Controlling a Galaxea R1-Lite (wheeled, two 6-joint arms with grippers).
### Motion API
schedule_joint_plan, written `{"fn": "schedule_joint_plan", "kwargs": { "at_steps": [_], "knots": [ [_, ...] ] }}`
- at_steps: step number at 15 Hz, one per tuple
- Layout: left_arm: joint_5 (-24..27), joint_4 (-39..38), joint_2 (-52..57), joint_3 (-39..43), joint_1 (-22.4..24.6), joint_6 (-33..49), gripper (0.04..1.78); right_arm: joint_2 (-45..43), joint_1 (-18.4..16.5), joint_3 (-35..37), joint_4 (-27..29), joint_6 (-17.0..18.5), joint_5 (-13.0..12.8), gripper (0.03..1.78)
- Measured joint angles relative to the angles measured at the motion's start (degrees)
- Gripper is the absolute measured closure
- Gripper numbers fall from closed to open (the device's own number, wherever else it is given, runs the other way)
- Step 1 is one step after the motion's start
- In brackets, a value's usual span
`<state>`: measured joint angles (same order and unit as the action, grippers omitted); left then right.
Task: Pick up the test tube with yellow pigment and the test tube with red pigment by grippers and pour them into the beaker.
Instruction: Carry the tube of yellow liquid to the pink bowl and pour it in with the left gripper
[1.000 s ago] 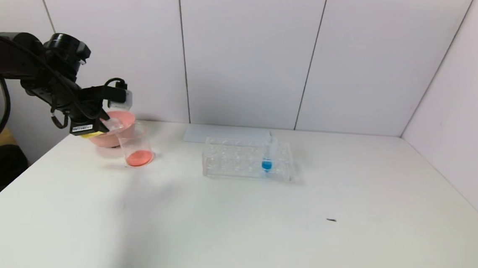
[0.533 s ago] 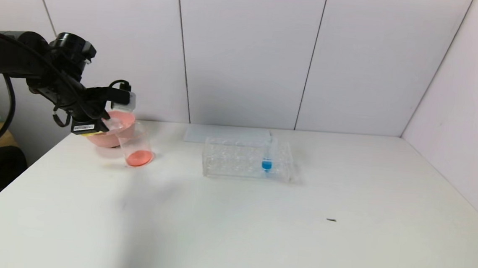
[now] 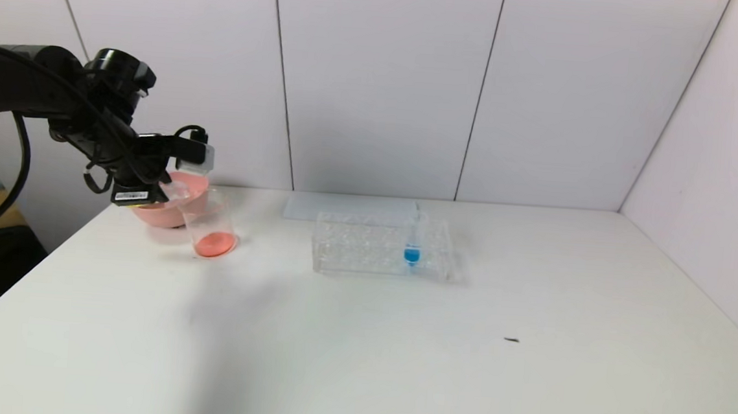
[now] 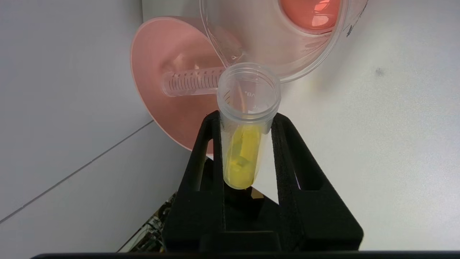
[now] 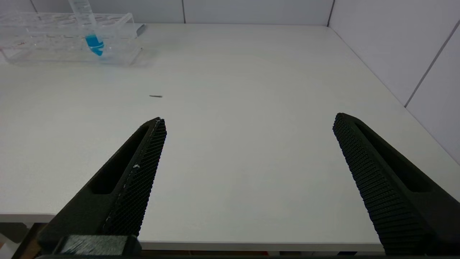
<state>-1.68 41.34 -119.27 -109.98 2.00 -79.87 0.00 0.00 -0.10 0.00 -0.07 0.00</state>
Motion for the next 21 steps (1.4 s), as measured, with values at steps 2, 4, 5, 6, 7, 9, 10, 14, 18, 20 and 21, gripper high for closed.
{"fn": "schedule_joint_plan", "kwargs": {
  "at_steps": [2, 4, 5, 6, 7, 9, 10, 14, 18, 20, 21],
  "knots": [
    [-0.4, 0.4, 0.0, -0.3, -0.2, -0.2, 1.38, 0.0, 0.0, 0.0, 0.0, 0.0, 0.0, 0.11],
    [-0.7, 0.9, -0.2, -0.6, -0.4, -0.5, 1.38, 0.0, 0.0, 0.0, 0.0, 0.0, 0.0, 0.11],
    [-1.5, 1.0, -0.3, -0.7, -0.5, -0.6, 1.38, 0.0, 0.0, 0.0, 0.0, 0.0, 0.0, 0.11],
    [-2.4, 1.0, -0.3, -0.7, -0.7, -1.0, 1.38, 0.0, 0.0, 0.0, 0.0, 0.0, 0.0, 0.11],
    [-3.2, 1.0, -0.4, -0.9, -0.9, -1.1, 1.38, 0.0, 0.0, 0.0, 0.0, 0.0, 0.0, 0.11],
    [-3.4, 1.1, -0.4, -1.0, -1.2, -1.2, 1.38, 0.0, 0.0, 0.0, 0.0, 0.0, 0.0, 0.11],
    [-3.4, 1.1, -0.5, -1.1, -1.3, -1.2, 1.38, 0.0, 0.0, 0.0, 0.0, 0.0, 0.0, 0.11],
    [-4.2, 1.4, -0.6, -1.4, -1.9, -2.0, 1.38, 0.0, 0.0, 0.0, 0.0, 0.0, 0.0, 0.11],
    [-5.8, 2.6, -0.8, -2.5, -2.4, -2.3, 1.38, 0.0, 0.0, 0.0, 0.0, 0.0, 0.0, 0.11],
    [-6.1, 2.6, -1.0, -2.8, -2.6, -2.6, 1.38, 0.0, 0.0, 0.0, 0.0, 0.0, 0.0, 0.11],
    [-6.5, 2.5, -1.1, -2.9, -2.7, -2.7, 1.38, 0.0, 0.0, 0.0, 0.0, 0.0, 0.0, 0.11]
  ]
}}
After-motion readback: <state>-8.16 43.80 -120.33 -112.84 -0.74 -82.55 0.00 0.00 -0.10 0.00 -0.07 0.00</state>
